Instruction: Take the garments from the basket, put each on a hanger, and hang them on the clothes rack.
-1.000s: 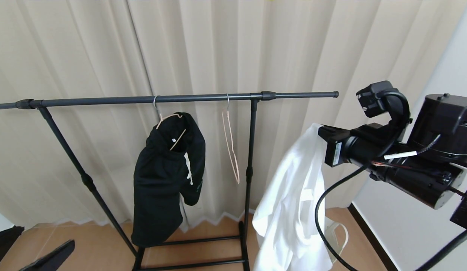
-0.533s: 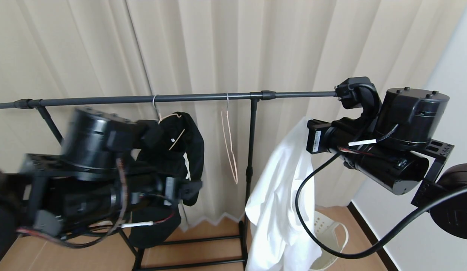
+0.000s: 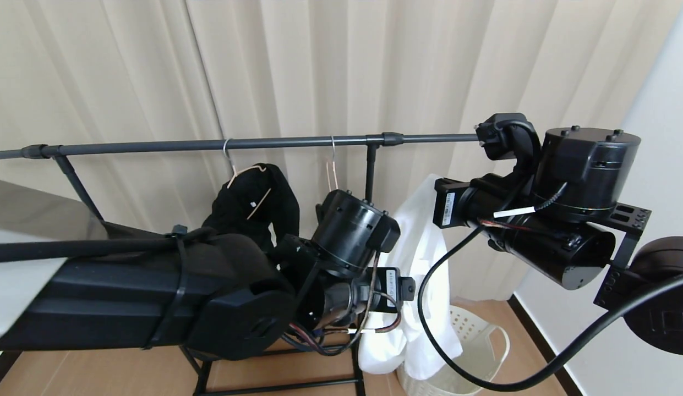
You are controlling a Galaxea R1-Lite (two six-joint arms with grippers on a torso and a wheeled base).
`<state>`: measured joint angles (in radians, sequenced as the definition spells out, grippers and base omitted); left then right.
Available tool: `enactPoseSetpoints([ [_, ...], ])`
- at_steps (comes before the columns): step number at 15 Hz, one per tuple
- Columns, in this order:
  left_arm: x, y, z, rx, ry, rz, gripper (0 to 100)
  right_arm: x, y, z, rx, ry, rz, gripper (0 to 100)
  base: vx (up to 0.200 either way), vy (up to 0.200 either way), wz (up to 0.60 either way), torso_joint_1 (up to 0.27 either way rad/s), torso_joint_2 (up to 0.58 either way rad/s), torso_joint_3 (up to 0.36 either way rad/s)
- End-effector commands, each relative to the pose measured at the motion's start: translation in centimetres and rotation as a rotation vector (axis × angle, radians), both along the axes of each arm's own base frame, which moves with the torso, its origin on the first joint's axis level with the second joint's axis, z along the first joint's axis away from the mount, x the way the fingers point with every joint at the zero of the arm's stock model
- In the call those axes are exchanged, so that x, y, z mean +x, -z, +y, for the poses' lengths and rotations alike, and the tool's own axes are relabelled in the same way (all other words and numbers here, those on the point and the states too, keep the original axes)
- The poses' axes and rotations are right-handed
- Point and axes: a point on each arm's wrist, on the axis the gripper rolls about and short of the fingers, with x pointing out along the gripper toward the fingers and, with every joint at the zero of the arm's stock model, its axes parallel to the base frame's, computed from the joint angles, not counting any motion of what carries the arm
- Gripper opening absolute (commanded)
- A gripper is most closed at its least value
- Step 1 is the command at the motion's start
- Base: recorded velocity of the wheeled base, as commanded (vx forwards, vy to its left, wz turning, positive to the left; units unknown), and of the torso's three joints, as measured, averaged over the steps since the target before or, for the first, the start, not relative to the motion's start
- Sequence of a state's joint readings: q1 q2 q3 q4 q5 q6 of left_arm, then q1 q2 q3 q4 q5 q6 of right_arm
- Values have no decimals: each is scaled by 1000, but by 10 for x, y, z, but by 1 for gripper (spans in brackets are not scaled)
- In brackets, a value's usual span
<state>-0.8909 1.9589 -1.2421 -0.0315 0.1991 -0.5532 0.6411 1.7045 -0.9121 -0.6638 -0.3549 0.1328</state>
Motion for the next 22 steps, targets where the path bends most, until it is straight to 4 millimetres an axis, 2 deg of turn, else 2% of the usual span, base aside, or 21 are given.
enactPoseSetpoints([
  [1,2,9,-11,5,6,15,100,-3,-2,1,4,-8,-4,0,0,0,0,0,0,0],
  [5,11,24,-32,1,-27,27,100,-14,-5,6,9,-41,-11,0,0,0,0,0,0,0],
  [7,17,30,-32,25,-75,15,100,-17,-10,3,17,-41,-23,0,0,0,0,0,0,0],
  [13,16,34,-27,74,-117,12,100,-17,-11,2,12,-4,-29,0,0,0,0,0,0,0],
  [14,17,33,-23,83,-124,16,100,-21,-16,0,22,-3,-41,0,0,0,0,0,0,0],
  [22,15,54,-21,188,-118,76,100,-22,-25,-6,39,8,-65,0,0,0,0,0,0,0],
])
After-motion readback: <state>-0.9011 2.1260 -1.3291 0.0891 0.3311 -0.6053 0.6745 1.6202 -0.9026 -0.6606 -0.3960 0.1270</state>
